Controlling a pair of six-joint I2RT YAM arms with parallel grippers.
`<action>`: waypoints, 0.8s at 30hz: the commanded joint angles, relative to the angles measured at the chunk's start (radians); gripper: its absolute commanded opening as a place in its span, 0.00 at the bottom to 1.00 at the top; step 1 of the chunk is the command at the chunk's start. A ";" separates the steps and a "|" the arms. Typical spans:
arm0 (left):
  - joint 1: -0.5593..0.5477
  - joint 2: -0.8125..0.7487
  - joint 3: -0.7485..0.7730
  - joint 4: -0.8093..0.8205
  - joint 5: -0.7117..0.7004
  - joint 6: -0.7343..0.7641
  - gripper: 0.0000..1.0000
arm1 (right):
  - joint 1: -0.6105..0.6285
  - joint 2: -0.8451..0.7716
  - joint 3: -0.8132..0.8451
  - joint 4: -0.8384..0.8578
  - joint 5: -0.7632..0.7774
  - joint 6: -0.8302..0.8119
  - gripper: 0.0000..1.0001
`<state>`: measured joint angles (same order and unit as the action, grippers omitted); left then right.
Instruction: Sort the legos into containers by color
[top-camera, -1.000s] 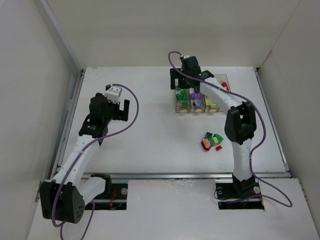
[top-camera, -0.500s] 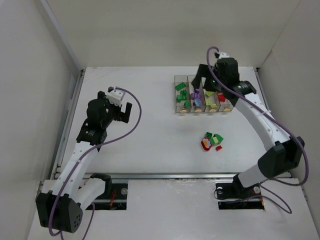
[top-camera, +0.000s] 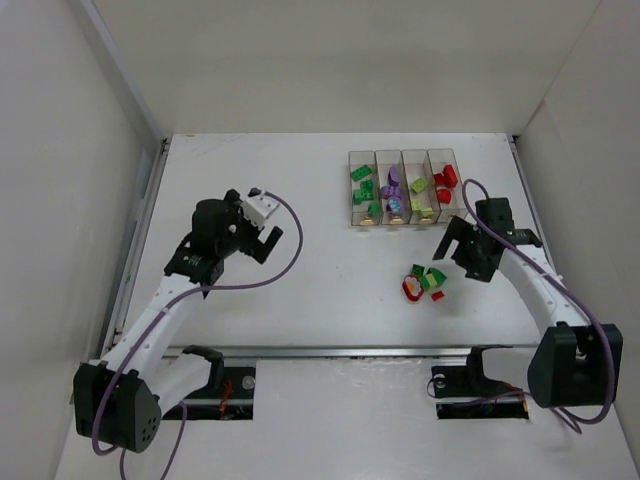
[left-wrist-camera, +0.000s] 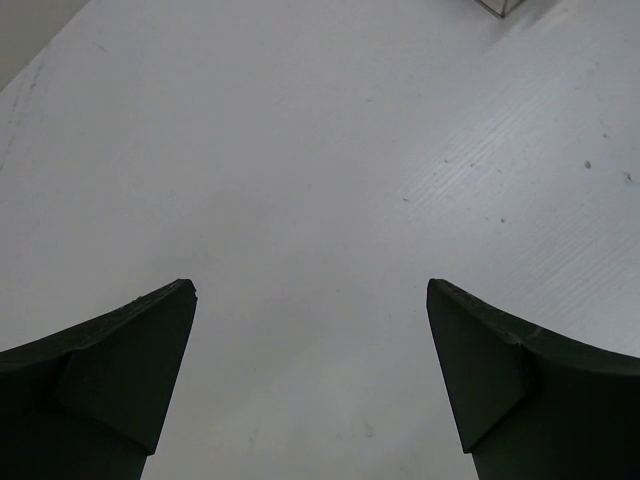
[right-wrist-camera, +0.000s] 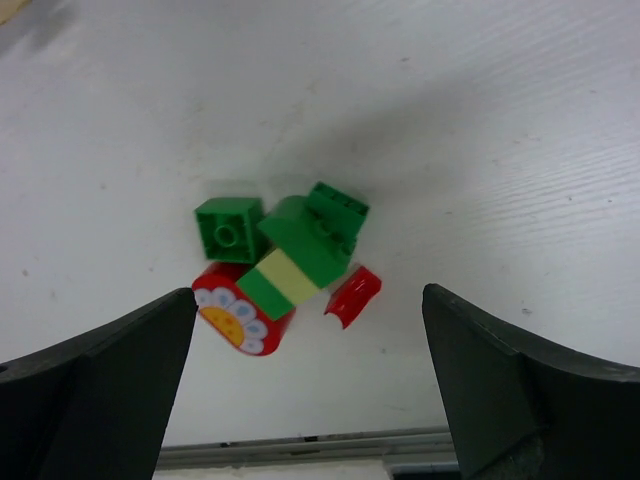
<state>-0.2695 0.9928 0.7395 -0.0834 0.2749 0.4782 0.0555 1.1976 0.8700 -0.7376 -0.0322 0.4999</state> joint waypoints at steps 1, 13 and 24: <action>-0.019 0.014 0.041 -0.032 0.052 0.057 1.00 | -0.058 0.017 -0.067 0.118 -0.072 0.071 1.00; -0.028 0.004 0.052 -0.073 0.053 0.025 1.00 | -0.082 0.134 -0.147 0.342 -0.110 0.310 0.95; -0.028 0.004 0.052 -0.082 0.035 0.025 1.00 | -0.082 0.186 -0.210 0.425 -0.138 0.365 0.78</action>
<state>-0.2947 1.0233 0.7486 -0.1707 0.3088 0.5003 -0.0200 1.3643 0.6682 -0.3767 -0.1551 0.8398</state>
